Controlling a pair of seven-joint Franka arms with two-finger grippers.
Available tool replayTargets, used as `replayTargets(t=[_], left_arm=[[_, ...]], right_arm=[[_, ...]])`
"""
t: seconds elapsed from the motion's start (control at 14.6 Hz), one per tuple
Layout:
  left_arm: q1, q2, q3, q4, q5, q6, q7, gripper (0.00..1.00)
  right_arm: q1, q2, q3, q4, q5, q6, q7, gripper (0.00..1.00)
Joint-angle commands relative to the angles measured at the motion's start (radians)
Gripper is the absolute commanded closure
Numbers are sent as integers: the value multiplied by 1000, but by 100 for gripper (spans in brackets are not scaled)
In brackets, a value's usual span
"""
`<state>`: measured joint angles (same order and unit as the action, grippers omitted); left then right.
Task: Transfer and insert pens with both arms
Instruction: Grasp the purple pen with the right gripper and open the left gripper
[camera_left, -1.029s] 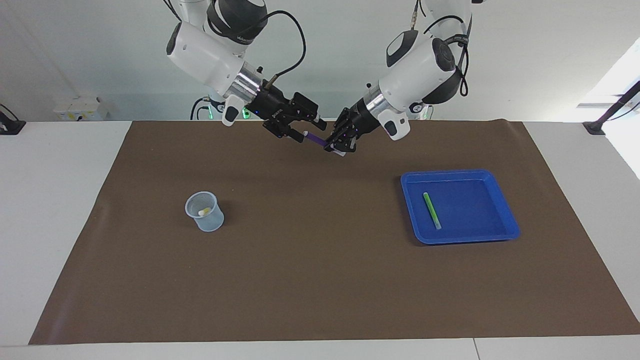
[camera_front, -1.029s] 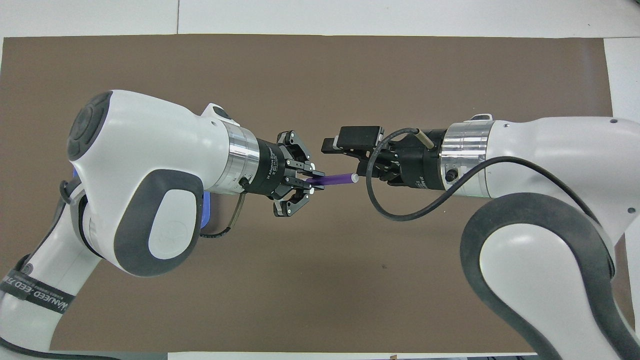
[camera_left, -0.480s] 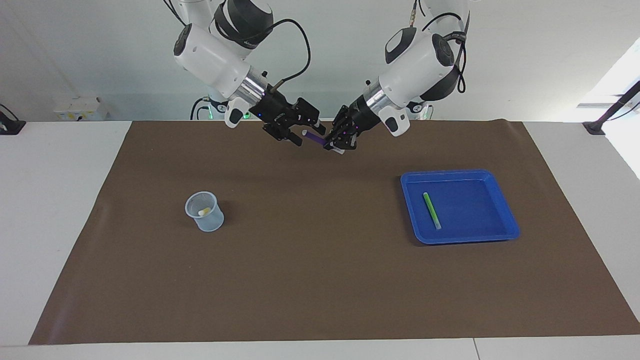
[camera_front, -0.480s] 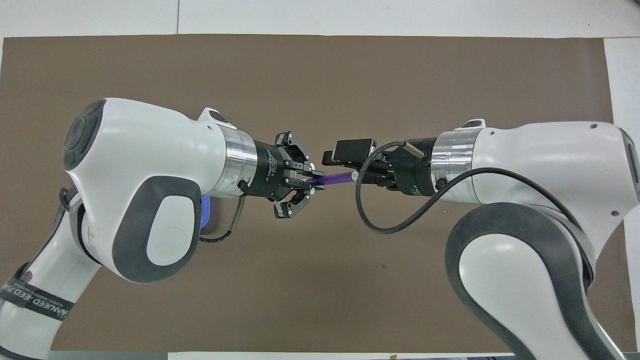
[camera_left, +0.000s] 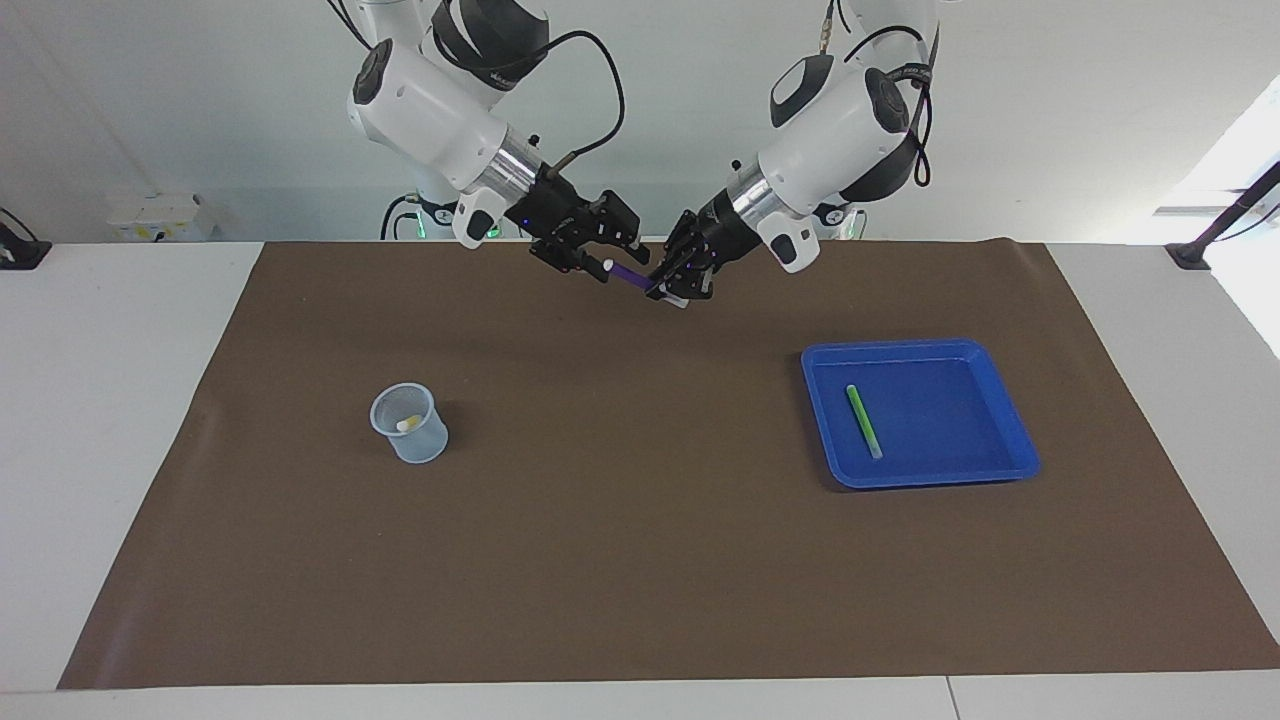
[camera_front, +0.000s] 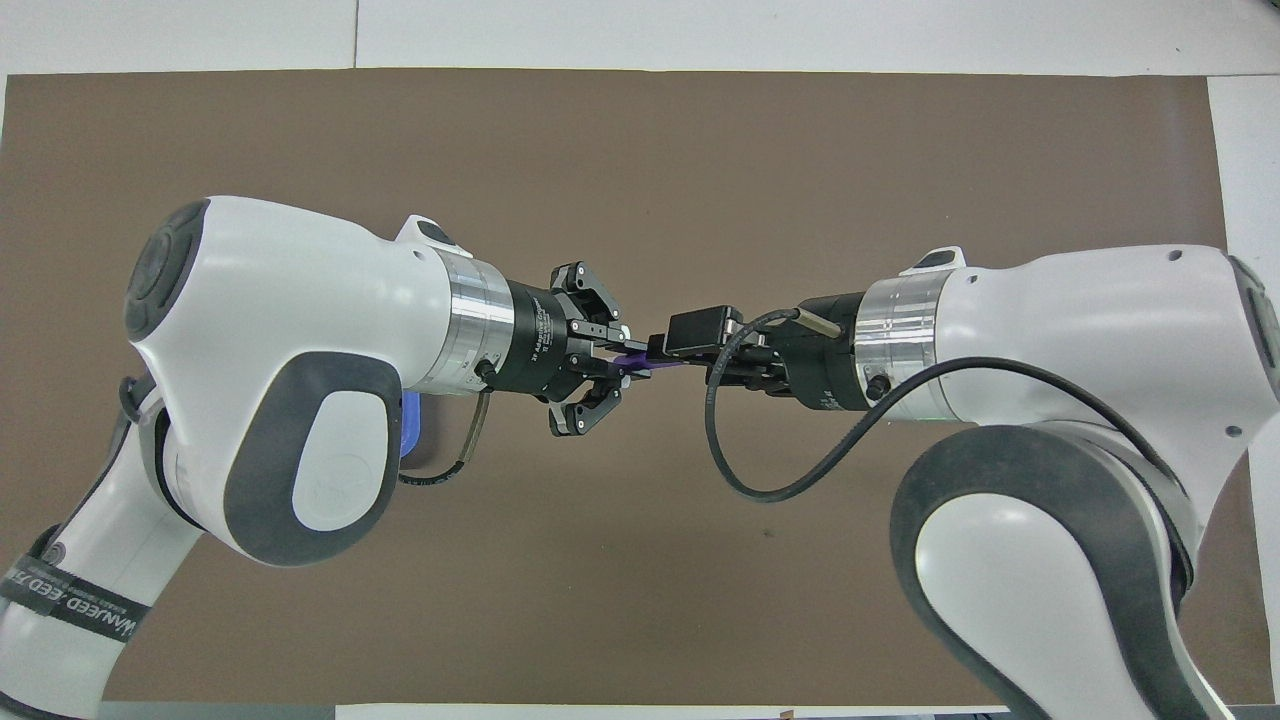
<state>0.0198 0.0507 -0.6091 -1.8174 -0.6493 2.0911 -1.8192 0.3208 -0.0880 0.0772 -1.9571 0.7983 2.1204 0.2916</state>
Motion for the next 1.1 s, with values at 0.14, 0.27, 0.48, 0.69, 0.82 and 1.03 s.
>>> replayTargets(t=[0.14,0.27,0.48,0.69,0.82,1.03], left_arm=[[3,-32,5,-29,-23,14,-5,100],[3,-32,5,-29,-23,14,-6,100],[3,-32,5,-29,-26,15,-5,100],[5,-32,5,-29,-27,15,-5,100],[5,-32,5,-29,-35,15,-5,100],[-4,-43,6,-31,-35,14,6,12]], right_arm=[[-3,-16,0,-16,-14,30,0,32],[-6,-15,0,-16,-13,32,1,32],[-6,-15,0,-16,-14,32,1,68],[-6,-15,0,-16,-13,30,3,100],[-6,-15,0,-16,-14,29,3,100],[-12,-15,0,-16,-13,23,1,100]])
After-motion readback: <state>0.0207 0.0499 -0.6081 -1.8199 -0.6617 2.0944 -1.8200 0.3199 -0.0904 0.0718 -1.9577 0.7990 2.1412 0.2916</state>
